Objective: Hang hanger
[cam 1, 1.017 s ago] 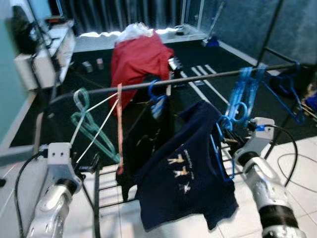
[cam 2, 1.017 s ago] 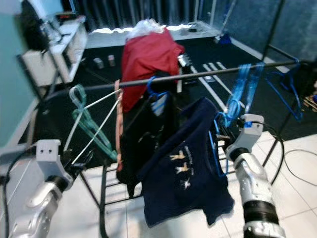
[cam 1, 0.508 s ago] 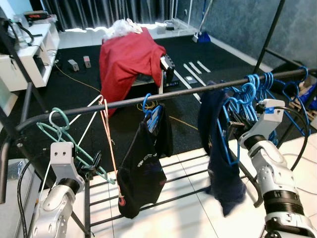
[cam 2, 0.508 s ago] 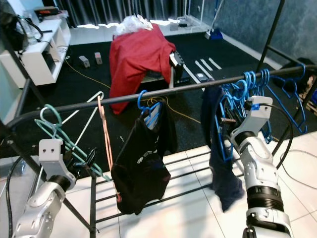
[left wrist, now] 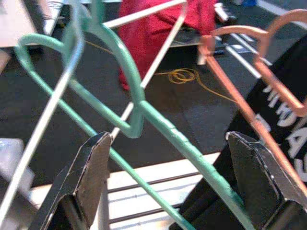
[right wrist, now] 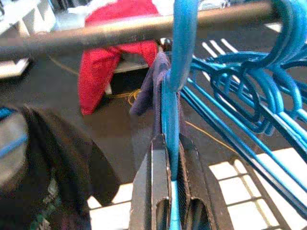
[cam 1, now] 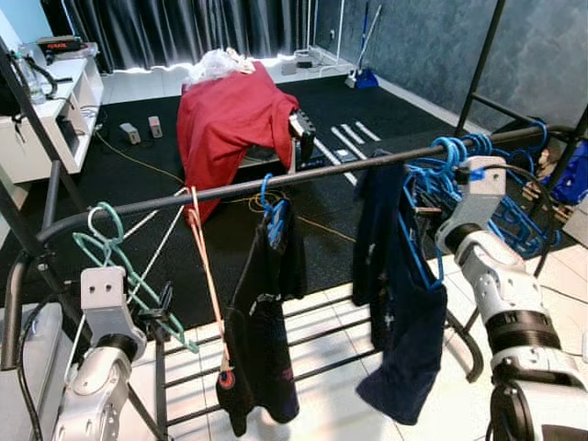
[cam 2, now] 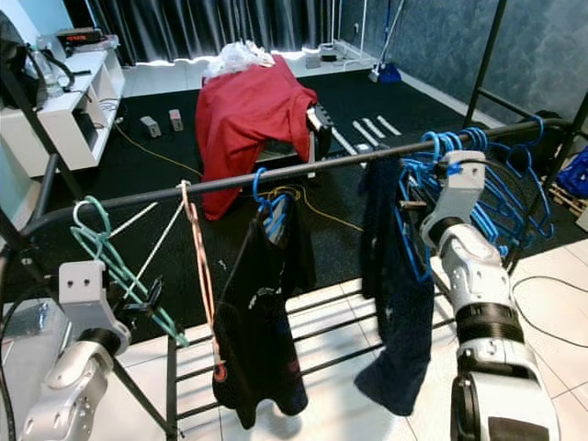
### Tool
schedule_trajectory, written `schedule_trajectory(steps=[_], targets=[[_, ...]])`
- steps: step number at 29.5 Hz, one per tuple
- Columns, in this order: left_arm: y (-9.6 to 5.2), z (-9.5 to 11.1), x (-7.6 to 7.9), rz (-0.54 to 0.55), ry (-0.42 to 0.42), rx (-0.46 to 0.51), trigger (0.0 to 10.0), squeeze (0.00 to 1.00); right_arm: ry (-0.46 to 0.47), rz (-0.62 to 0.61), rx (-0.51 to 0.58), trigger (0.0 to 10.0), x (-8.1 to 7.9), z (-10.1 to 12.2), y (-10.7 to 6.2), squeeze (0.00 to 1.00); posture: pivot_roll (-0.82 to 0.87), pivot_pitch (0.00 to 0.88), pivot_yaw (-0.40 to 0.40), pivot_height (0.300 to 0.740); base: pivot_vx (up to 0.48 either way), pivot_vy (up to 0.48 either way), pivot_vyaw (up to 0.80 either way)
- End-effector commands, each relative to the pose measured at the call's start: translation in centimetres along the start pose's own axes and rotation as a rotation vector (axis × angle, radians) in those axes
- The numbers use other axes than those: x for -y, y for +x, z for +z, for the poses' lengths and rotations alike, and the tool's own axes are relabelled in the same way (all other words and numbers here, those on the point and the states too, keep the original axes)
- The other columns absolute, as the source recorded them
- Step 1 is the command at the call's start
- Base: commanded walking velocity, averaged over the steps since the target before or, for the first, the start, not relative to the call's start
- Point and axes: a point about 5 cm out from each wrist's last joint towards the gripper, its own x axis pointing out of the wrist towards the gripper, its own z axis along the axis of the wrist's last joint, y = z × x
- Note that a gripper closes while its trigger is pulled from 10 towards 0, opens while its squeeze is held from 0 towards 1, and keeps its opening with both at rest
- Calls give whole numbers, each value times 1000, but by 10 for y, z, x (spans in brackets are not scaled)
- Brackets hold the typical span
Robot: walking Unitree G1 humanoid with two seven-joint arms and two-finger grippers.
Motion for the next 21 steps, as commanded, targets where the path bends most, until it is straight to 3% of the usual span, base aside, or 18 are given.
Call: schedule_trajectory(steps=[1,5,7,11,14,16,20,21], targets=[[-3,-1,-7,24,20,-19,10000,0,-26,8,-2,0,0,5,2,0,74,0,28,740,0,0,0],[-15,5,-12,40,33,-6,10000,0,-107,13,-58,0,3,3,5,0,120,0,28,740,0,0,0],[-15,5,-12,40,33,-6,10000,0,-107,13,-58,0,3,3,5,0,120,0,28,740,0,0,0],[-30,14,-22,81,41,17,10000,0,-152,29,-67,0,3,6,7,0,156,0,37,740,0,0,0],[-30,14,-22,81,41,17,10000,0,-152,29,-67,0,3,6,7,0,156,0,37,740,0,0,0],[-38,18,-27,101,48,29,10000,0,-161,52,-48,0,1,10,9,0,170,0,41,740,0,0,0],[-49,29,-37,135,75,62,10000,0,-156,206,154,0,-15,55,11,0,204,0,48,740,0,0,0],[-49,29,-37,135,75,62,10000,0,-156,206,154,0,-15,55,11,0,204,0,48,740,0,0,0]])
